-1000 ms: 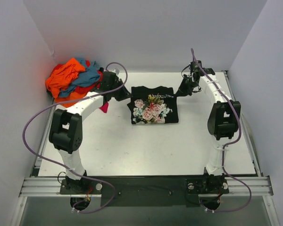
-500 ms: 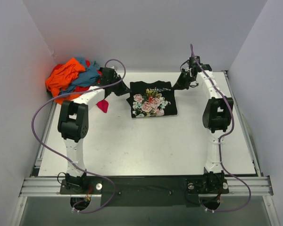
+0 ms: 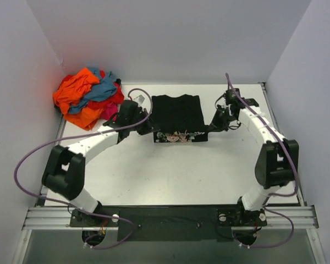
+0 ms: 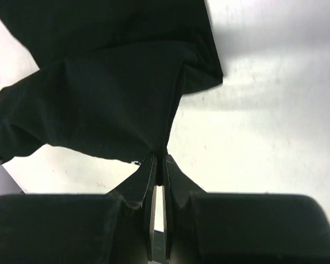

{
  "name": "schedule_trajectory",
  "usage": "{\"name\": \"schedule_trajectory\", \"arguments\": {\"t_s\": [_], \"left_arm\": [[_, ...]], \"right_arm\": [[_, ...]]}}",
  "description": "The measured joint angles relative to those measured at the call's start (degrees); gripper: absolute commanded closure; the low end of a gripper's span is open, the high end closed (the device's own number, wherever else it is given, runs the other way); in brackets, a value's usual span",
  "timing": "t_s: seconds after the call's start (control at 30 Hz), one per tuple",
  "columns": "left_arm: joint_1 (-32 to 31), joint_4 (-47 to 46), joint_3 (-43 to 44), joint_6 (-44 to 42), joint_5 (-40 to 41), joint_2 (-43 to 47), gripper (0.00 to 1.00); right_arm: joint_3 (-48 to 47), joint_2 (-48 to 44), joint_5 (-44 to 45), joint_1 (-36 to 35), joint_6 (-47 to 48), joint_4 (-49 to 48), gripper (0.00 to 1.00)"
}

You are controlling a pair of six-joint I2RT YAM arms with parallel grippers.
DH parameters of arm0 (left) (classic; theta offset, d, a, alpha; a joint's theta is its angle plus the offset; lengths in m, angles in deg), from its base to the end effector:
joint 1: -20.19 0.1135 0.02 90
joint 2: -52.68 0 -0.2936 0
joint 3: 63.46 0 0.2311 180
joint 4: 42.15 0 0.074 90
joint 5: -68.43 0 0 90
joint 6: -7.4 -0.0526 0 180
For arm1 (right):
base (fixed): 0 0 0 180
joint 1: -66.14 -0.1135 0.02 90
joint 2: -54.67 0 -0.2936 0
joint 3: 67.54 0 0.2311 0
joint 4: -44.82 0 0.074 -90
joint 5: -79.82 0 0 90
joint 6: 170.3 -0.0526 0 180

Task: Fold and stack the t-shirts
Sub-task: Fold the long partially folded tshirt into a neat square

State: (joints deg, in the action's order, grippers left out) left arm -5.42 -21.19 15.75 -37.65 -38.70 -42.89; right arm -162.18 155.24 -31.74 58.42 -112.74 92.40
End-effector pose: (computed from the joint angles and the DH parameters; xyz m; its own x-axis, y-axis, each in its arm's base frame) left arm 0.3261 -0.1735 0.2653 -0.8280 -0.3518 -0.4367 0.0556 0.7234 -0.6882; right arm 0.3708 0.0698 0.2794 -0.8555 0.3875 -0.3434 0.1392 0.8109 0.5683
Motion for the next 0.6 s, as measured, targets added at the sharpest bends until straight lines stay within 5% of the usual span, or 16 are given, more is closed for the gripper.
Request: {"name": "schedule_trajectory", "arguments": {"t_s": [0.23, 0.6], "left_arm": [[-6.05, 1.18, -13.49, 0.37, 3.48, 20.28, 1.0], [-19.8, 9.18, -35.17, 8.04, 9.53, 40.02, 1.0]], "right_arm": [[16.83, -21.33, 0.76, -1.66, -0.11, -0.72, 1.0], [37.38, -40.24, 0.81, -9.05, -2.91, 2.03, 1.0]]}}
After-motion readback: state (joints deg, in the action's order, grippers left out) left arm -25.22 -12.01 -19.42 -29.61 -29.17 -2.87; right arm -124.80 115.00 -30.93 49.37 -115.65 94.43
